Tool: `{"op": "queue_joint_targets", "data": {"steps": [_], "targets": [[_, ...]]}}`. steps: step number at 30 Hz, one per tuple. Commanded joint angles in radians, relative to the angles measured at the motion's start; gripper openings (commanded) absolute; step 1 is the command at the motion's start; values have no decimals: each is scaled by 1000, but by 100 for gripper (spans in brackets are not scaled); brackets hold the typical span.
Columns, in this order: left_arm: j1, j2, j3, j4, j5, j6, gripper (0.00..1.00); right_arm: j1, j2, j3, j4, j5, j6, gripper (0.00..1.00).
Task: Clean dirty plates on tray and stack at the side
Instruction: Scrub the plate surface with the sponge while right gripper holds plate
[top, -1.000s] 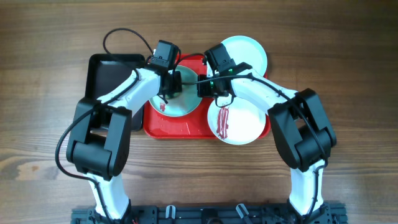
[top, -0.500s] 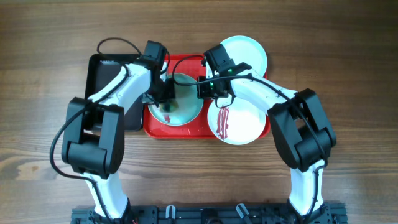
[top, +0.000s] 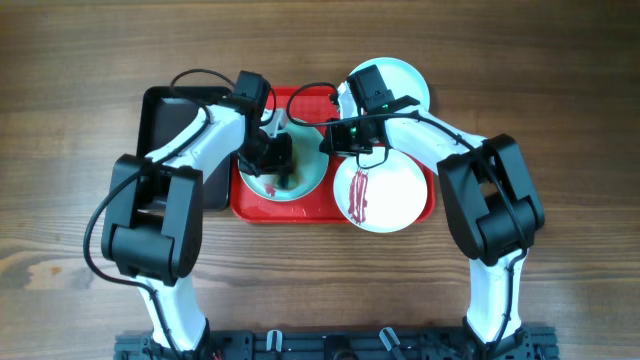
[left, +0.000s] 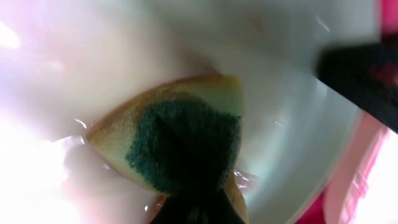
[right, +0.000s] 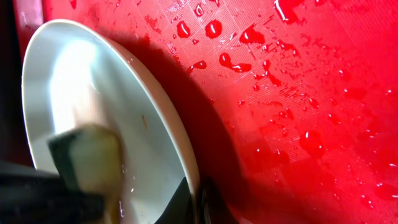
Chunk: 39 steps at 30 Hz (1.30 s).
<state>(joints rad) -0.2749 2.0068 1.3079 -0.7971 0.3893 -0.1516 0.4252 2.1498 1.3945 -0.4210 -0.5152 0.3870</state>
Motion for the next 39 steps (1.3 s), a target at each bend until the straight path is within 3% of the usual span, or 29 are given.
{"op": "queue_joint_targets", "data": {"steps": [1,6,13,20,24,30,35,39], "targets": [[-78,43,-32,8,179,122,4,9,40,4,20,-85,-2,4],[-114,43,-32,148,150,16,4,9,40,4,16,-85,-2,4],[-86,43,-32,315,-114,-224,4,9,40,4,12,-85,-3,4],[-36,43,-32,373,-467,-303,4,9,40,4,9,-85,-3,4],[-2,43,-32,365,-571,-303,4,9,40,4,9,-85,-2,4],[29,43,-32,215,-576,-328,4,9,40,4,8,-85,-2,5],[28,43,-31,2,-350,-218,4,9,40,4,8,-80,-2,4],[28,43,-31,-79,-204,-119,4,9,40,4,8,-81,-2,4]]}}
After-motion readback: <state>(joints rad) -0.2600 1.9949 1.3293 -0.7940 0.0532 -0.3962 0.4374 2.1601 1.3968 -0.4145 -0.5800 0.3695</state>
